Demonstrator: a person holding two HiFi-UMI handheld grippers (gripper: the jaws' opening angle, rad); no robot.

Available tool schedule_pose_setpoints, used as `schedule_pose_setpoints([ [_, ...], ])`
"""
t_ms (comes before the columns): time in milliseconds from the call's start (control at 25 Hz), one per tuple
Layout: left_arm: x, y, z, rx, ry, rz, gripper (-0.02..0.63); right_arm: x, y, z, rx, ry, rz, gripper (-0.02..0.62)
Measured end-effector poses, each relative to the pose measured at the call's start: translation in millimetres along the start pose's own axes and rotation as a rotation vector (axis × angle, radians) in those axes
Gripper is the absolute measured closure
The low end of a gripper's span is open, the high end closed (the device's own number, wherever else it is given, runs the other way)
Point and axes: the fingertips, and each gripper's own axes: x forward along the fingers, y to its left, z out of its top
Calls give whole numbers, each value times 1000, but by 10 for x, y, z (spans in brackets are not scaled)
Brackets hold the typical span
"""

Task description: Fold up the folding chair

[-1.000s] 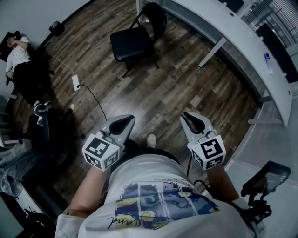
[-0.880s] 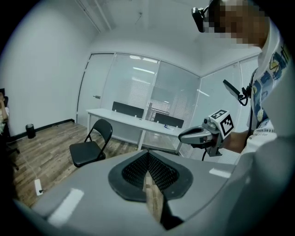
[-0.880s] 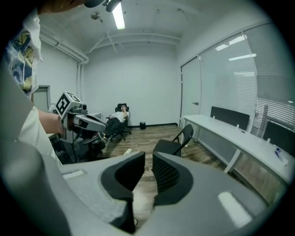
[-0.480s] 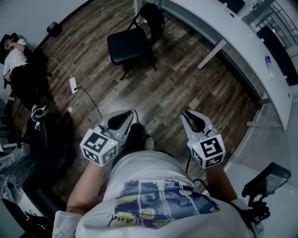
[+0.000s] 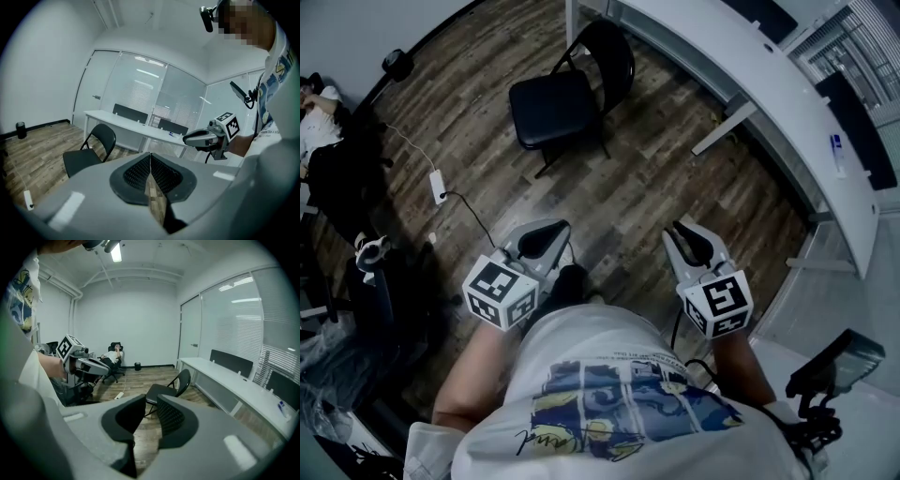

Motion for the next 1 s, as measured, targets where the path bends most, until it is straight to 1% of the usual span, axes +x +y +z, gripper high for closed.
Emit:
schedule_pose_setpoints([
  [320, 112, 709, 273, -25, -13, 5, 572, 664, -138, 470, -13, 25, 19, 532],
  [640, 123, 1399, 343, -33, -13, 19, 561, 1273, -226, 874, -21, 16, -1, 532],
  [800, 188, 1543, 357, -49, -16, 23, 555, 1423, -321, 943, -31, 31, -5, 525],
  [1000, 450, 1681, 402, -66, -12, 21, 540, 1644, -638, 965, -22, 44, -7, 502],
])
